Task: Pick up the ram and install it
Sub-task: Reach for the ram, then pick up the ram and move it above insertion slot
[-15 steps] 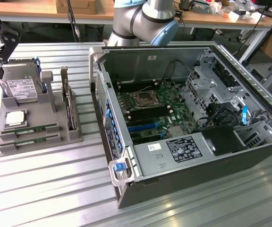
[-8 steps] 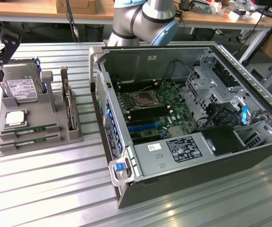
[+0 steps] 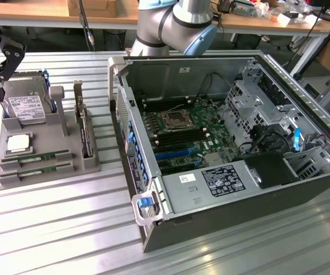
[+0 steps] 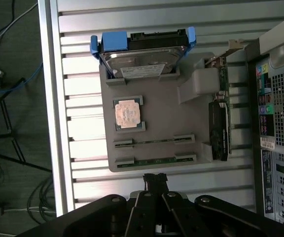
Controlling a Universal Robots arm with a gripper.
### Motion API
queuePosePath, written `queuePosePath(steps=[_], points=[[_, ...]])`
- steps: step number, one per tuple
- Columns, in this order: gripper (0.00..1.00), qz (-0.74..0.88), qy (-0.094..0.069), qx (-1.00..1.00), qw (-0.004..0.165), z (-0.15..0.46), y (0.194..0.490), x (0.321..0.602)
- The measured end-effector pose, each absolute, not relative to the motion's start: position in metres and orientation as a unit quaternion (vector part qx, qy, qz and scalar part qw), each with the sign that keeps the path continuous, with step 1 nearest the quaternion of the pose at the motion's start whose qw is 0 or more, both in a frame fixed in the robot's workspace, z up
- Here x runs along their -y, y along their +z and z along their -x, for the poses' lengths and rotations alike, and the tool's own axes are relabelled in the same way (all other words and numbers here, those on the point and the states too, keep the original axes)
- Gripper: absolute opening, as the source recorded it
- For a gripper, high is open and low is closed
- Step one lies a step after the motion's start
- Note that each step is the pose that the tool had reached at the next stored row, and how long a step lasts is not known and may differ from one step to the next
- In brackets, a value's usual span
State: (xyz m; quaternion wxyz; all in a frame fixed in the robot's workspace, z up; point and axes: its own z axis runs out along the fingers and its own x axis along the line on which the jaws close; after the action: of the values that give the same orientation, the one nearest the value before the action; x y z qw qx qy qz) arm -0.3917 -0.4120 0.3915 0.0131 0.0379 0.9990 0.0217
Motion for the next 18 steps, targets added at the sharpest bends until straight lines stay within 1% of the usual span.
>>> queuePosePath(steps=[7, 18], points=[[0.10, -0.033, 0.022, -0.999, 0.013, 0.3917, 0.3915, 0.4120], [0.10, 0.057, 0.023, -0.998, 0.011, 0.3917, 0.3915, 0.4120]])
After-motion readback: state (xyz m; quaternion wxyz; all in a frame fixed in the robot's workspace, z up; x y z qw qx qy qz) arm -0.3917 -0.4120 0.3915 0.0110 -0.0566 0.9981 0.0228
